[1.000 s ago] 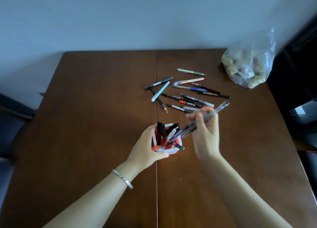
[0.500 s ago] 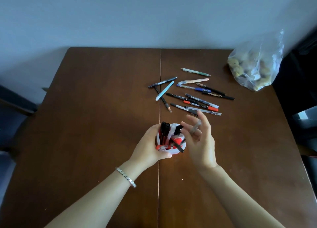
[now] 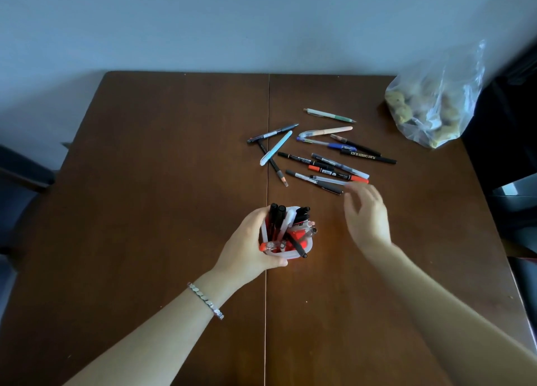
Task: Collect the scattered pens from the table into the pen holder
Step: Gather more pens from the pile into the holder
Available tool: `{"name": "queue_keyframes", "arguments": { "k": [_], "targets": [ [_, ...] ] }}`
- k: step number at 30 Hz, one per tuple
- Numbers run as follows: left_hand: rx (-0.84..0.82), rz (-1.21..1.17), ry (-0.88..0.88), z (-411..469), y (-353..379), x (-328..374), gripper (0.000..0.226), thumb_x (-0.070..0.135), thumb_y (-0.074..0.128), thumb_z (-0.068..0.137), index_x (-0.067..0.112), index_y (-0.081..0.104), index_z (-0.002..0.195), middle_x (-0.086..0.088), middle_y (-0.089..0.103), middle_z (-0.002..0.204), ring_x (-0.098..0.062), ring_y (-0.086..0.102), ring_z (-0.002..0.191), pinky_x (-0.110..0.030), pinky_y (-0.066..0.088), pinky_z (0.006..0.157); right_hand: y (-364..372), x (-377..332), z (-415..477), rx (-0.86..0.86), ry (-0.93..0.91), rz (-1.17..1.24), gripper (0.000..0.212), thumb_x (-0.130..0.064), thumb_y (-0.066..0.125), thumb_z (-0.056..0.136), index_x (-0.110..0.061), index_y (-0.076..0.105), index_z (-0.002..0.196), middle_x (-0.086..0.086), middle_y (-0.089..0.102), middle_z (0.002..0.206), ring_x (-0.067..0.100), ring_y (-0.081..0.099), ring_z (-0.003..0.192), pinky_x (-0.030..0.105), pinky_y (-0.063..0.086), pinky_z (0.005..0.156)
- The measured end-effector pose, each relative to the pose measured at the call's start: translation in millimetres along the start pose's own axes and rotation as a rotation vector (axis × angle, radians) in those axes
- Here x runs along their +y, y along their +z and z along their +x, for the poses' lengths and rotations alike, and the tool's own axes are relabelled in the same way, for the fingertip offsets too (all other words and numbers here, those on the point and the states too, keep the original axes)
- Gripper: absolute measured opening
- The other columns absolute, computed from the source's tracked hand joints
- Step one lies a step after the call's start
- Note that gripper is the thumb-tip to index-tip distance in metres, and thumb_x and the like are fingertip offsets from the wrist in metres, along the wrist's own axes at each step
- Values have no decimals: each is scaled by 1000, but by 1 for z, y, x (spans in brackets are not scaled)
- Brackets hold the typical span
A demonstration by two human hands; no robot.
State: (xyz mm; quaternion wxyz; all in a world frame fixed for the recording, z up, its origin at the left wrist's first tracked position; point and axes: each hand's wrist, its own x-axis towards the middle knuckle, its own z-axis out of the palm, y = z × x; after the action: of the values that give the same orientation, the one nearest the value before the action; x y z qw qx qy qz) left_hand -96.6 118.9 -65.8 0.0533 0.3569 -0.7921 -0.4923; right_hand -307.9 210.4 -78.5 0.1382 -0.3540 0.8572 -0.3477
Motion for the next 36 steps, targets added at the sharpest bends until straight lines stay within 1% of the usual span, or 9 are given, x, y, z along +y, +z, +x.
{"name": "queue_keyframes", "arguments": {
  "k": [2, 4, 7, 13, 19, 25, 29, 33, 36],
  "targets": [
    [-2, 15, -3, 0, 0, 0, 74, 29, 81, 63, 32, 42, 126, 14, 51, 126, -8, 50, 118, -30, 50, 97, 0, 20, 28, -79, 223, -166, 39, -3, 46, 90, -9, 48, 129, 12, 46, 137, 27, 36, 130, 42, 34, 107],
    [-8, 25, -1, 1, -1, -1, 74, 28, 81, 63, 32, 42, 126, 15, 51, 126, -6, 50, 116, -28, 49, 96, 0, 35, 45, -126, 305, -252, 41, -2, 44, 89, -10, 46, 129, 12, 44, 137, 29, 36, 128, 44, 38, 103],
    [-14, 29, -1, 2, -2, -3, 75, 28, 82, 63, 34, 41, 126, 19, 50, 125, -5, 50, 117, -25, 48, 95, 6, 40, 54, -233, 259, -318, 35, -7, 48, 90, -10, 50, 124, 12, 50, 130, 29, 44, 121, 43, 41, 98],
    [-23, 36, -4, 2, -1, -4, 76, 30, 81, 65, 33, 39, 128, 16, 48, 128, -7, 49, 119, -23, 46, 96, 28, 30, 49, -286, 180, -230, 39, -29, 53, 91, -9, 53, 124, 8, 54, 126, 24, 44, 121, 36, 38, 100],
    [-32, 28, -8, 2, -1, -5, 75, 30, 81, 64, 35, 40, 126, 17, 50, 126, -7, 50, 117, -29, 50, 97, 56, 15, 46, -249, 194, -380, 32, -20, 54, 90, -14, 55, 122, 10, 52, 123, 28, 43, 115, 40, 41, 95],
    [-35, 13, 4, 1, -2, -7, 77, 34, 79, 62, 32, 40, 128, 15, 50, 127, -8, 49, 120, -35, 51, 96, 56, 9, 18, -482, 105, -731, 24, -7, 40, 91, -5, 42, 115, 14, 51, 119, 28, 51, 107, 35, 47, 85],
    [-36, -5, 9, 0, -3, -3, 77, 26, 81, 64, 32, 39, 128, 15, 48, 129, -8, 48, 121, -35, 50, 98, 14, 0, -2, -563, 332, -466, 27, -14, 38, 93, -3, 39, 118, 21, 58, 109, 36, 57, 99, 41, 44, 77],
    [-34, 98, 22, -5, -1, 4, 91, 29, 80, 67, 29, 24, 138, 8, 32, 145, -12, 38, 132, -35, 45, 103, -53, -9, -27, -583, 236, -240, 14, -19, 37, 95, -18, 42, 108, 10, 58, 70, 24, 52, 57, 37, 43, 53],
    [43, 309, 162, -5, 0, 13, 108, 44, 80, 63, 26, 10, 144, 1, 15, 156, -14, 21, 140, -33, 23, 112, -95, -17, -42, -544, 177, -209, 10, -30, 37, 96, -31, 45, 101, 1, 56, 66, 17, 50, 55, 28, 38, 50]
  ]
}}
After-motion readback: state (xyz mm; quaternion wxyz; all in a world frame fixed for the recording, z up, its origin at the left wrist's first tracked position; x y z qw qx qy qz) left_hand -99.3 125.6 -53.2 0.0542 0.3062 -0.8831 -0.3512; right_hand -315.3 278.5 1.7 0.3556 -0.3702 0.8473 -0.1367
